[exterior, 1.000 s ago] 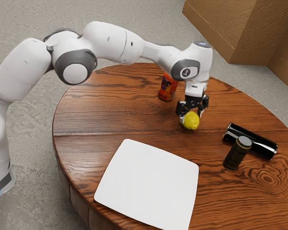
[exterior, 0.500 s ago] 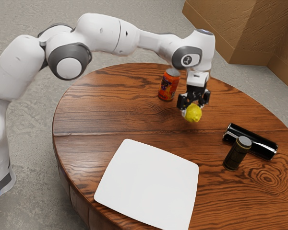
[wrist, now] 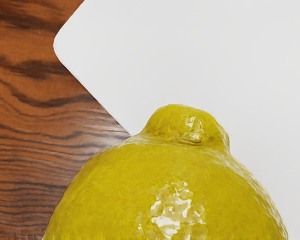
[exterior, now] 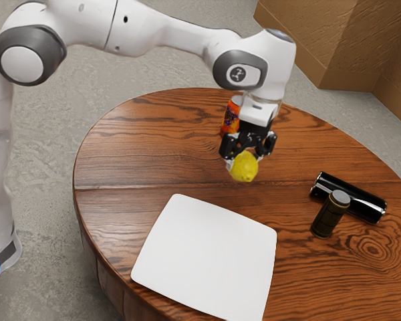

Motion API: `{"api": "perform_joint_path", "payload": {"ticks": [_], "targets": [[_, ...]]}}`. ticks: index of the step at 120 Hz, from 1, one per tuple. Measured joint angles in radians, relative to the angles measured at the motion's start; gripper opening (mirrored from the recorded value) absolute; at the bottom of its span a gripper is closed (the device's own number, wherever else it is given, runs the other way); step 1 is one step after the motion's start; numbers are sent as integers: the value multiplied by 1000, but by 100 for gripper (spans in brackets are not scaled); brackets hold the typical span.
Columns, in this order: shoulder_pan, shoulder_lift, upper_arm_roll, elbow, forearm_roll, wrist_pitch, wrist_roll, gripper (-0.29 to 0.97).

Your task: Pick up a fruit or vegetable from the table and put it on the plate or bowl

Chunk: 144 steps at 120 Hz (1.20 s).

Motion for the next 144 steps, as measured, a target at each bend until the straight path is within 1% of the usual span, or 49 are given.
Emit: {"api": "perform_joint_path", "payload": {"ticks": [12, 24, 30, 35, 40, 46, 50, 53, 55, 60, 63, 68, 71, 77, 80, 83, 88, 94, 115, 129, 144], "targets": [[-39, -21, 48, 0, 33, 14, -52, 31], [-44, -50, 76, -1, 55, 20, -98, 31], [-97, -74, 129, -4, 72, 24, -122, 31], [-152, -105, 177, -15, 88, 25, -144, 30], [-190, -147, 203, -48, 101, 28, -166, 31], [-221, -219, 218, -125, 112, 37, -193, 31], [-215, -282, 211, -193, 117, 49, -210, 31], [-180, -335, 182, -252, 120, 59, -223, 31], [-140, -370, 143, -289, 122, 66, -232, 31], [12, -452, -20, -362, 124, 80, -253, 31], [77, -483, -94, -386, 124, 87, -265, 31], [159, -510, -193, -409, 117, 98, -284, 31], [223, -520, -263, -416, 108, 104, -295, 31], [388, -545, -430, -421, 80, 114, -315, 31], [440, -556, -485, -421, 66, 118, -325, 30], [473, -566, -521, -421, 55, 121, -334, 30], [504, -578, -560, -422, 39, 126, -348, 31], [518, -584, -582, -423, 24, 131, -365, 31], [510, -599, -673, -421, -48, 141, -417, 30], [495, -599, -690, -429, -78, 147, -452, 32], [492, -567, -696, -480, -94, 211, -484, 31]]}}
